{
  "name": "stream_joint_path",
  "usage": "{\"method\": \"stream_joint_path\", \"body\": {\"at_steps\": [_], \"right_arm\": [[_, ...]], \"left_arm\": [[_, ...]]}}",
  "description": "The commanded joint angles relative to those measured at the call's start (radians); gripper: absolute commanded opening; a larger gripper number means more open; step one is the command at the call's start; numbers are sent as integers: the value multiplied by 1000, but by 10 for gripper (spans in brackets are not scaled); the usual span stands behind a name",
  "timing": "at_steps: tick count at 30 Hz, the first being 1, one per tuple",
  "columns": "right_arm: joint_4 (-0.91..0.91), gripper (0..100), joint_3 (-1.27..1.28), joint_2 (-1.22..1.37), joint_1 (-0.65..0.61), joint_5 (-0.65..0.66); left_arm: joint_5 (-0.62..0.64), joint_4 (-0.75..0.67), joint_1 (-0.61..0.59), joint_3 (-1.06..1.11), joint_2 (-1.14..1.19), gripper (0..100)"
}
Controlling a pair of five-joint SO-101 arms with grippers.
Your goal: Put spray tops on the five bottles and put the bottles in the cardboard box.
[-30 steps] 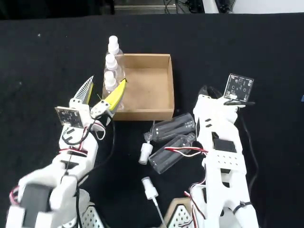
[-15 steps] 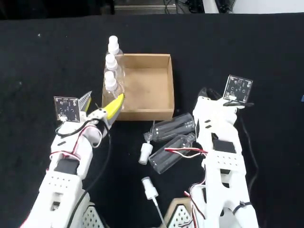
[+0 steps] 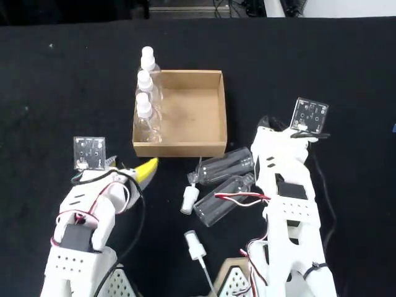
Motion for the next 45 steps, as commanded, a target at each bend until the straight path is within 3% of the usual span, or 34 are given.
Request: {"method": "stream_joint_path", "body": {"at_steps": [1, 5, 8, 14, 20, 22, 26, 28, 30, 34, 37, 42, 45], "right_arm": [[54, 72, -35, -44, 20, 0], [100, 155, -62, -44, 18, 2], [190, 158, -125, -45, 20, 51], [588, 158, -421, -36, 11, 212], [885, 162, -572, -39, -40, 216], [942, 162, -585, -38, -69, 328], [1200, 163, -616, -38, -195, 733], [1324, 163, -636, -38, -259, 795], [1367, 163, -650, -38, -319, 710], [1321, 163, -588, -38, -414, 364], [1247, 163, -498, -39, -500, 187], [1145, 162, -372, -45, -678, 143], [1128, 160, -331, -45, -709, 149]], "left_arm": [[6, 167, -5, -12, -152, 321], [3, 250, 2, 18, -238, 321], [-5, 247, -4, 58, -219, 321], [-6, 244, -4, 90, -219, 321], [-6, 141, -1, 159, -219, 321], [-6, 143, -4, 159, -219, 321], [-25, 143, -4, 159, -219, 321], [-81, 143, -4, 159, -219, 321], [-138, 143, -4, 159, -219, 321], [-181, 144, -4, 159, -219, 321], [-184, 161, -4, 159, -219, 321], [-187, 164, -5, 159, -219, 321], [-187, 164, -5, 159, -219, 321]]}}
